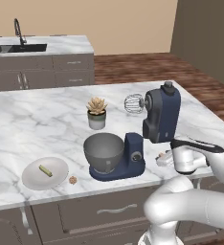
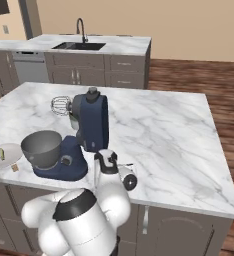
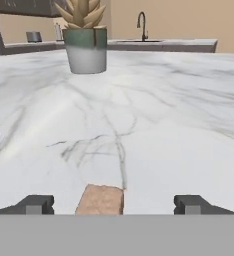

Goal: Add butter and sugar cubes to the stand mixer bowl and then turn on the stand mixer to begin making frosting.

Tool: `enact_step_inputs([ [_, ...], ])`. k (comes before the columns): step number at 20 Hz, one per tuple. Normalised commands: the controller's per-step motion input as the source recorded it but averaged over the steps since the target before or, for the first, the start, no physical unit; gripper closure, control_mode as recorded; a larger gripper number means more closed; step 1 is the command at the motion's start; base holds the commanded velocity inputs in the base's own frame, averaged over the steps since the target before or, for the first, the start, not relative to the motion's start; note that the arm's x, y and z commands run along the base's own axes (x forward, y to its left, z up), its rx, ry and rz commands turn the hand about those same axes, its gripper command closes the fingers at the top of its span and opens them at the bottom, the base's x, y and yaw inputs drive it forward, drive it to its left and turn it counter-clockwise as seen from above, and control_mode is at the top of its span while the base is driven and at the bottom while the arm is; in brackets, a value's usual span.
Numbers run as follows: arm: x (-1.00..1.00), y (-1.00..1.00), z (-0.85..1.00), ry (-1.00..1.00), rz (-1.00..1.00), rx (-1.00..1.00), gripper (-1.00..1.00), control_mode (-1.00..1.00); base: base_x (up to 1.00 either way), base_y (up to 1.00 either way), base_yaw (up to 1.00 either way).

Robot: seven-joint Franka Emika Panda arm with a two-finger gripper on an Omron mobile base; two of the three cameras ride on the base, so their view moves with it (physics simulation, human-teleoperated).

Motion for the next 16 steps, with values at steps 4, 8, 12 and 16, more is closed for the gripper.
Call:
enact_step_inputs([
  [4, 0.09, 0.00, -0.24, 0.00, 0.00, 0.00, -1.00, -1.00, 0.00, 0.00, 0.00],
  [8, 0.00, 0.00, -0.28, 0.00, 0.00, 0.00, -1.00, -1.00, 0.00, 0.00, 0.00],
  [12, 0.00, 0.00, -0.17, 0.03, 0.00, 0.00, -1.00, -1.00, 0.00, 0.00, 0.00],
  [16, 0.00, 0.00, -0.18, 0.01, 0.00, 0.00, -1.00, -1.00, 0.00, 0.00, 0.00],
])
